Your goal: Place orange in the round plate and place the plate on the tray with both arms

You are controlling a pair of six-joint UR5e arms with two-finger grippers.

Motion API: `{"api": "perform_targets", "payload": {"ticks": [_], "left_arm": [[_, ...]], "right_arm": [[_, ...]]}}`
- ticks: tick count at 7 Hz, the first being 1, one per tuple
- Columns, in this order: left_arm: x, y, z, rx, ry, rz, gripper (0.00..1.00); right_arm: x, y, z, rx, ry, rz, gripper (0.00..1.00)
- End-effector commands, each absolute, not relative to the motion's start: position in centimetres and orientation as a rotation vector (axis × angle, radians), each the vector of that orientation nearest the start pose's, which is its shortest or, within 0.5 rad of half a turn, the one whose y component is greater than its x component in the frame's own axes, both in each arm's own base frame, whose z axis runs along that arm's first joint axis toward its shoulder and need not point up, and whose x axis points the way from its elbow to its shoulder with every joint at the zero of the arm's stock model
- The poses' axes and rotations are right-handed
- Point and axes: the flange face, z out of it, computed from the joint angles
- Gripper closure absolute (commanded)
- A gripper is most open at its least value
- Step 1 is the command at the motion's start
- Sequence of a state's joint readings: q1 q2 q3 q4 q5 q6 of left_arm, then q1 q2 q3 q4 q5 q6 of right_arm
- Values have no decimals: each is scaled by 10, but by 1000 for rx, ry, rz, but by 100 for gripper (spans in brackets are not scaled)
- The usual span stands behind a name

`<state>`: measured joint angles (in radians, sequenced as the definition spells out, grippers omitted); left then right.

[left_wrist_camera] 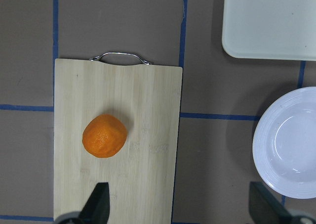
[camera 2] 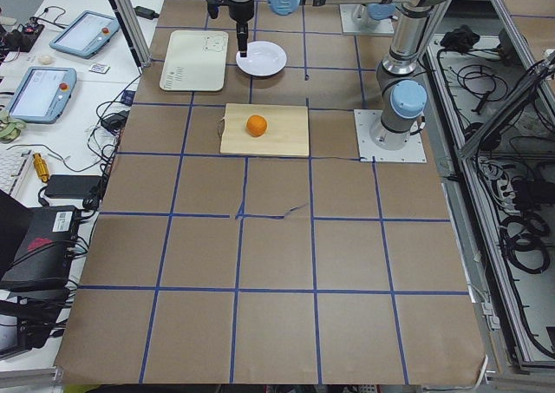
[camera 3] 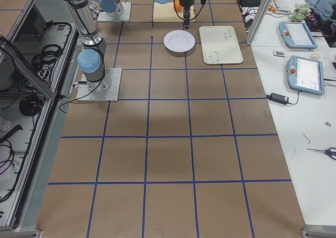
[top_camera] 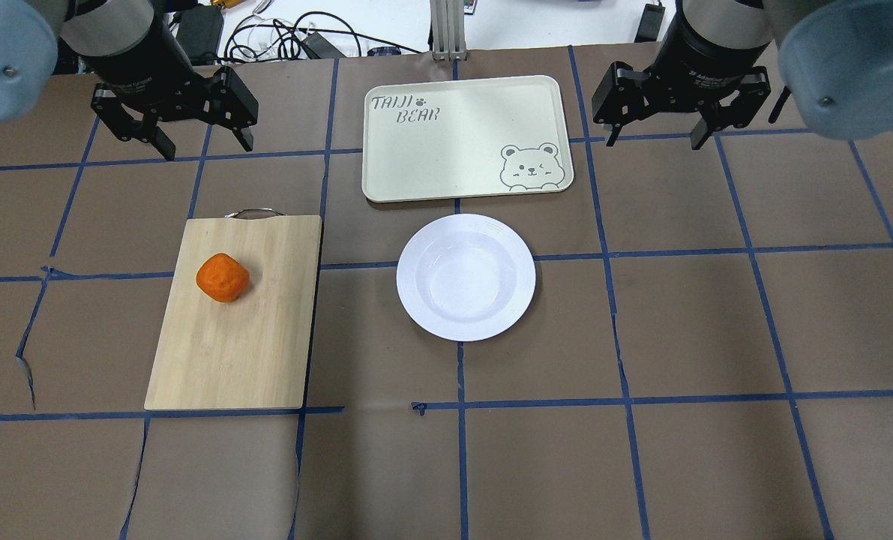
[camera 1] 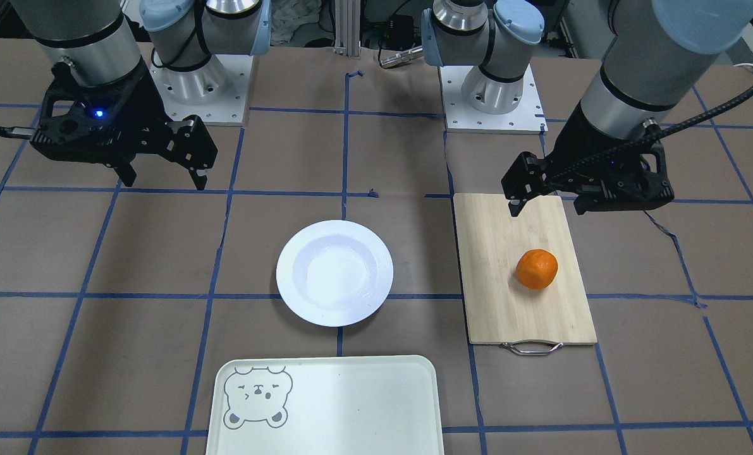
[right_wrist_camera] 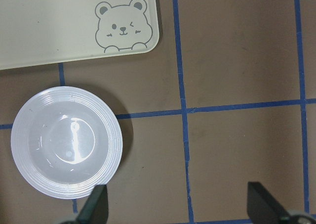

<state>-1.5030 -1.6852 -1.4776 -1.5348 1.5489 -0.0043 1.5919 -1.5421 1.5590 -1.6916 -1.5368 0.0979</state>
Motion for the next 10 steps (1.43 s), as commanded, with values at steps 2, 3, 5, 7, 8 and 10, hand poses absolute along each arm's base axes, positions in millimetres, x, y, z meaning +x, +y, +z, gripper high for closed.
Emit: {"api": "perform_targets", "payload": {"ticks": [2, 3, 5, 7, 8, 10], "left_arm": [[-95, -550, 478, -121, 3162, -26, 0], [-95, -550, 477, -121, 3160, -23, 0], [-94, -550, 477, -123, 3159, -21, 0], [-93, -547, 460, -129, 3158, 23, 0], [-93, -547, 460, -129, 3159, 18, 0], [-93, -547, 463, -131, 3158, 14, 0]], "right_arm": [[147, -510, 492, 118, 3096, -156, 0], [147, -511, 494, 119, 3097, -163, 0], [148, -511, 493, 116, 3095, -161, 0], [148, -511, 490, 118, 3094, -151, 0], [148, -510, 489, 121, 3093, -146, 0], [147, -511, 489, 118, 3095, -149, 0]]}}
